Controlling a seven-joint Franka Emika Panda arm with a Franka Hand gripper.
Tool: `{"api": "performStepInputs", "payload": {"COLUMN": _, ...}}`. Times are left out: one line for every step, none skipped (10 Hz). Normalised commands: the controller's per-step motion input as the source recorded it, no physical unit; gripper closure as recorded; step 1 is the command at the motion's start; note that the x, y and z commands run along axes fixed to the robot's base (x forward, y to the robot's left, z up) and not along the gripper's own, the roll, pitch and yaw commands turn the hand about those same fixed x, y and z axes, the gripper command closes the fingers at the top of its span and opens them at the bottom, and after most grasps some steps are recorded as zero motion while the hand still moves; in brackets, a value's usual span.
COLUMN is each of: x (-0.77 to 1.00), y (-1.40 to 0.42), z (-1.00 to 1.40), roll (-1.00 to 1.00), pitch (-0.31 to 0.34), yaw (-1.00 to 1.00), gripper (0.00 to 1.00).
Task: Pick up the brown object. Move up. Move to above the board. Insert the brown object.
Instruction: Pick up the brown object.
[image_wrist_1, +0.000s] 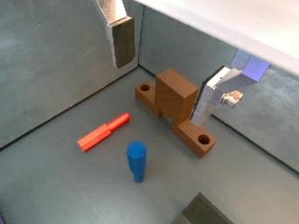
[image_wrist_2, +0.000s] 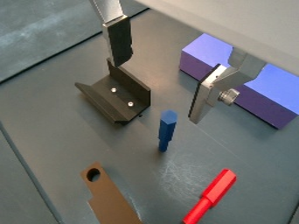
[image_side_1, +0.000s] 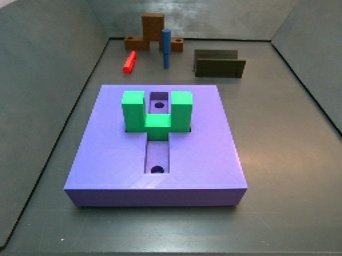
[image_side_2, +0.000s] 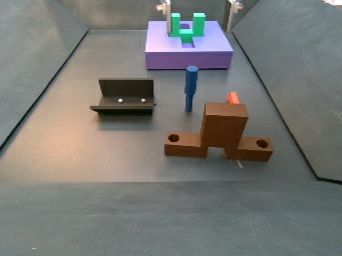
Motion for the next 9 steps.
{"api": "performStepInputs", "payload": {"x": -0.31, "y": 0.59, "z": -0.15, "roll": -0.11, "pitch": -0.066, "yaw": -0.25, "gripper": 0.00}}
{"api": "performStepInputs", "payload": {"x": -0.36, "y": 0.55, "z": -0.23, "roll": -0.13, "pitch": -0.110, "yaw": -0.25, "gripper": 0.00}}
{"api": "performStepInputs", "payload": {"x": -0.46, "y": 0.70, "z": -0.26, "roll": -0.09, "pitch": -0.126, "yaw": -0.12, "gripper": 0.00}}
{"api": "performStepInputs", "payload": {"x": -0.39, "y": 0.71, "z": -0.24, "roll": -0.10, "pitch": -0.131, "yaw": -0.07, "gripper": 0.00}}
{"api": "performStepInputs", "payload": {"x": -0.10, "y": 0.48, "z": -0.27, "roll": -0.02, "pitch": -0.070, "yaw": -0.01, "gripper": 0.00}}
{"api": "performStepInputs", "payload": {"x": -0.17, "y": 0.35, "z": -0.26, "roll": 0.00, "pitch": -0.093, "yaw": -0.02, "gripper": 0.00}}
{"api": "performStepInputs", "payload": {"x": -0.20, "y": 0.32, "z": -0.28, "roll": -0.01, "pitch": -0.120, "yaw": -0.04, "gripper": 0.00}}
{"api": "performStepInputs", "payload": {"x": -0.01, "y": 0.19, "z": -0.24, "roll": -0.04, "pitch": -0.106, "yaw": -0.07, "gripper": 0.00}}
{"api": "performStepInputs", "payload": {"x": 0.00, "y": 0.13, "z": -0.26, "roll": -0.03, "pitch": -0.124, "yaw": -0.19, "gripper": 0.00}}
